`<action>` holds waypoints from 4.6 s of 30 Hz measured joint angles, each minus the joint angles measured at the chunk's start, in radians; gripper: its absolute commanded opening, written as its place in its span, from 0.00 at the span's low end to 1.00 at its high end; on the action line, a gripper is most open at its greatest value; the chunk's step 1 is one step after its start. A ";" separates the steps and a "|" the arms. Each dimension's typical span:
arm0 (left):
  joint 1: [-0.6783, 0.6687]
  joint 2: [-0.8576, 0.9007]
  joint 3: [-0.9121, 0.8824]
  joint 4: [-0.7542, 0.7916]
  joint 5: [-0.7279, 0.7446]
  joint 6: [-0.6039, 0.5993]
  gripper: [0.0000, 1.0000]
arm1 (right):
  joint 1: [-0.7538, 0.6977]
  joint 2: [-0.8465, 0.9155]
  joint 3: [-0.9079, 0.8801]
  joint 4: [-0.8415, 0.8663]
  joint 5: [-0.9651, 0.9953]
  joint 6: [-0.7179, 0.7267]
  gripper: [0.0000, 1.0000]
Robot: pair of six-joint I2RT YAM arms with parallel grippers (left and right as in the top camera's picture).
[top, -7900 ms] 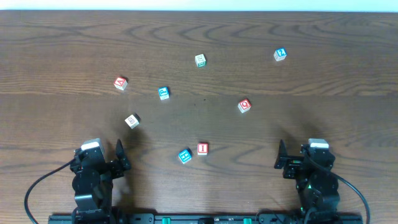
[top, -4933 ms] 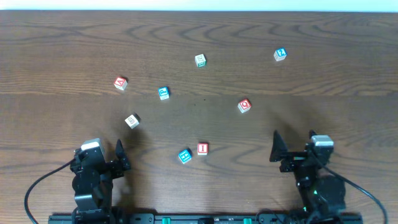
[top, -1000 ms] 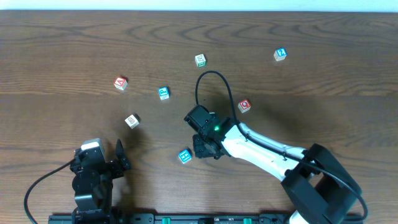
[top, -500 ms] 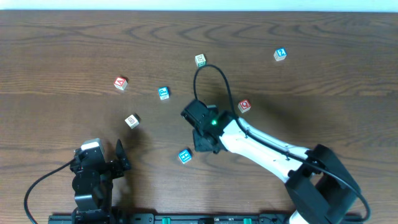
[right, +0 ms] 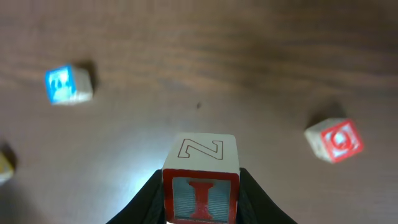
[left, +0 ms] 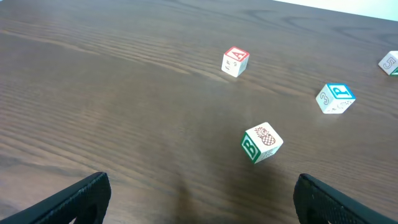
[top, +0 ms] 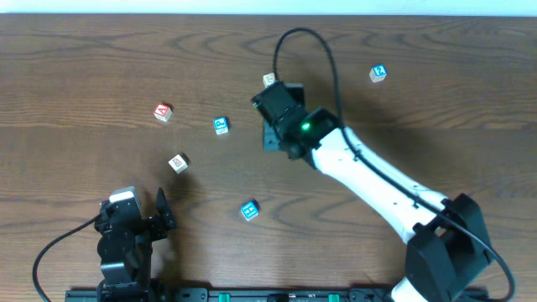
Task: Spell out Ai2
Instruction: 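Lift the 'I' block and carry it forward with the right gripper, then lower the 'I' block onto the table and open the right gripper, then move the right gripper to the blue '2' block at far right and grasp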
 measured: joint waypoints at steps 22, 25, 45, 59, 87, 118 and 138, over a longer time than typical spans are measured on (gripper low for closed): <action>0.000 0.000 0.000 0.000 0.000 0.000 0.95 | -0.039 0.437 0.399 -0.186 -0.032 0.063 0.02; 0.000 0.000 0.000 0.000 0.000 0.000 0.95 | -0.050 0.446 0.400 -0.195 -0.058 0.068 0.01; 0.000 0.000 0.000 0.000 0.000 0.000 0.95 | -0.083 0.505 0.409 -0.219 -0.150 0.077 0.22; 0.000 0.000 0.000 0.000 0.000 0.000 0.95 | -0.083 0.505 0.409 -0.222 -0.156 0.057 0.57; 0.000 0.000 0.000 0.000 0.000 0.000 0.95 | -0.084 0.505 0.409 -0.187 -0.156 -0.102 0.58; 0.000 0.000 0.000 0.000 0.000 0.000 0.96 | -0.084 0.505 0.409 -0.174 -0.188 -0.070 0.61; 0.000 0.000 0.000 0.000 0.000 0.000 0.95 | -0.293 0.506 0.858 -0.290 -0.126 -0.196 0.75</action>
